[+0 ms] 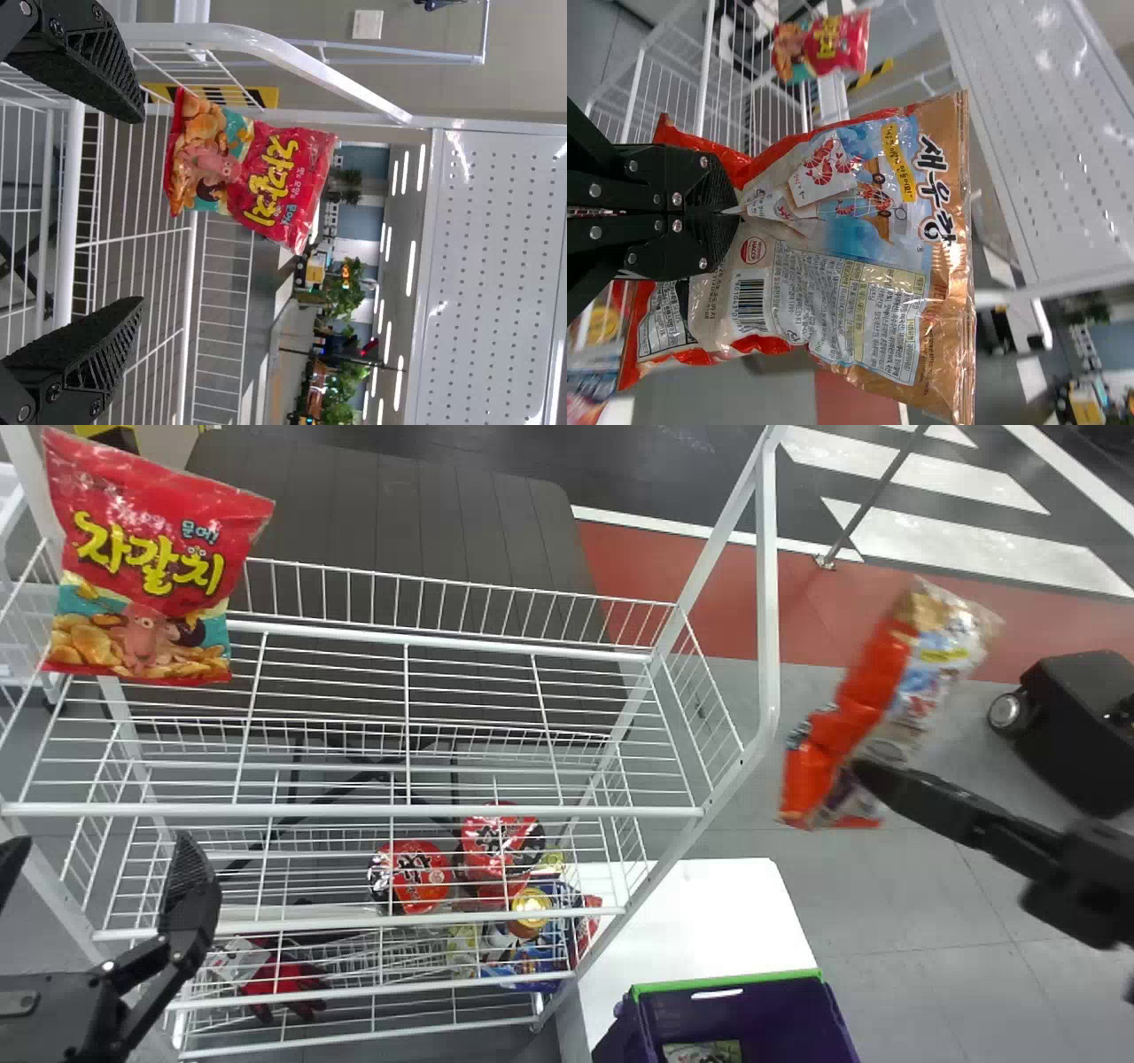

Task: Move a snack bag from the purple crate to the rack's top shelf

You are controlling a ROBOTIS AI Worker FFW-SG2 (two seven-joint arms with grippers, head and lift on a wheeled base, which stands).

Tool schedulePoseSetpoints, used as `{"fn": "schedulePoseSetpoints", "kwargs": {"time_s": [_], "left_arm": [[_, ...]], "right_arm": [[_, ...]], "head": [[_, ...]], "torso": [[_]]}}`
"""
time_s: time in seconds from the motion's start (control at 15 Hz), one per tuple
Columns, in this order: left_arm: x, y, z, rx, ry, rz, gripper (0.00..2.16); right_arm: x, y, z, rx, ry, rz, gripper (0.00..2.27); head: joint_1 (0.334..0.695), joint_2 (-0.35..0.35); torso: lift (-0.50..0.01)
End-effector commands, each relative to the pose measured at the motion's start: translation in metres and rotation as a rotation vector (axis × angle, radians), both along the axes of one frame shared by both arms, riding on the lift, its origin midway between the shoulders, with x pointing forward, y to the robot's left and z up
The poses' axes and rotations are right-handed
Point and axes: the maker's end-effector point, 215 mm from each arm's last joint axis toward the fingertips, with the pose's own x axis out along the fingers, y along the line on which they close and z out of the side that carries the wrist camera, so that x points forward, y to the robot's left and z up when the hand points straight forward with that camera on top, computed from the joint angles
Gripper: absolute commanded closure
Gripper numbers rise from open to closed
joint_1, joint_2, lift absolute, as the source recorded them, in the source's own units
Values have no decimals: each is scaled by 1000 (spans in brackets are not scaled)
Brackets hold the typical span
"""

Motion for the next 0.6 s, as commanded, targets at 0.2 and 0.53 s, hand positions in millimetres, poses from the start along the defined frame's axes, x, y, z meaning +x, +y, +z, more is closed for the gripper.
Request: {"fn": "schedulePoseSetpoints", "kwargs": {"time_s": [0.2, 0.53], "left_arm": [[-3, -2, -8, 4, 16, -1, 90], [-4, -11, -8, 6, 15, -18, 90]], "right_arm": [[65, 101, -3, -59, -32, 103, 1423], [118, 171, 4, -109, -54, 127, 1423]], "head": [[695, -240], [695, -78]], "torso": [[1], [1]]}}
